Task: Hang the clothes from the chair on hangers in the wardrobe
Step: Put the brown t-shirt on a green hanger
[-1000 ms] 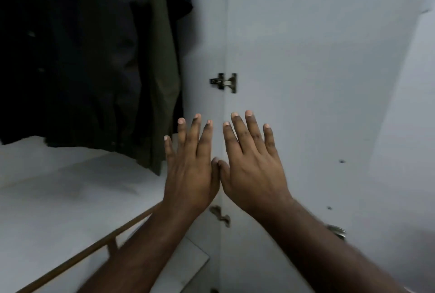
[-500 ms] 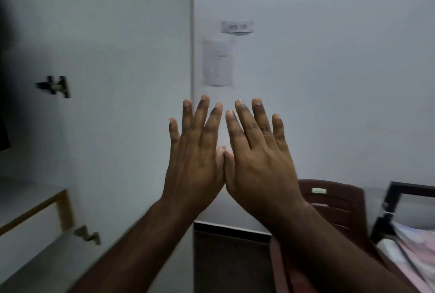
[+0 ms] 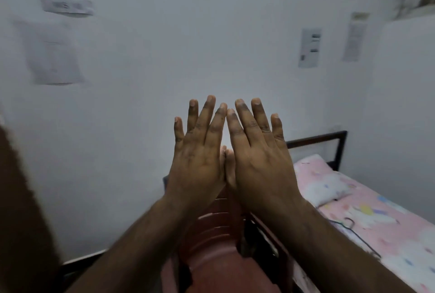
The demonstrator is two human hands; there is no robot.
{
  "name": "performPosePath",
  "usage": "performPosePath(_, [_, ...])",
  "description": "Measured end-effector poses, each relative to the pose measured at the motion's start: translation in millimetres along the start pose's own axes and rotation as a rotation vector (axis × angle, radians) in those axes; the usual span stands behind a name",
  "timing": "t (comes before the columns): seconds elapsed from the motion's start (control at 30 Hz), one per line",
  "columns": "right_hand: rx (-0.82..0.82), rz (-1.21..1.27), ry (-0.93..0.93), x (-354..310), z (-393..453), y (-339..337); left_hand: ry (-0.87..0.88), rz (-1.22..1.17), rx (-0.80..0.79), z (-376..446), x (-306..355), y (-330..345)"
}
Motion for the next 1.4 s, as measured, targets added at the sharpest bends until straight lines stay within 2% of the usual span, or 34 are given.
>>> performPosePath(0.47, [-0.04,-0.413,0.278,170.6,-25.1,13.7,0.212,-0.388,-0.064,66.3,86.6,182.9])
performPosePath(0.8, [-0.142,-0.652,0.532,302.4,-92.1,-17.8,0.37,-0.681,-0.094,79.3,217.9,288.5])
performPosePath(1.17, [-0.383,-0.686,0.793,494.6,-215.2,-16.0,0.448,-0.729,-0.444,45.7,385.3,456.9])
performPosePath(1.4, [-0.509,-0.673,0.996,586.5,-297.2,-21.0,0.546,-0.757,-0.618,10.8,479.6,536.1])
Point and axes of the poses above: each hand's wrist, its own z-axis towards the middle knuckle, its own y-axis out of the palm, x = y × z, the point moved 7 cm from there along z, towards the middle knuckle, and after that the axes turned 9 degrees about y, right-handed, at the moved point
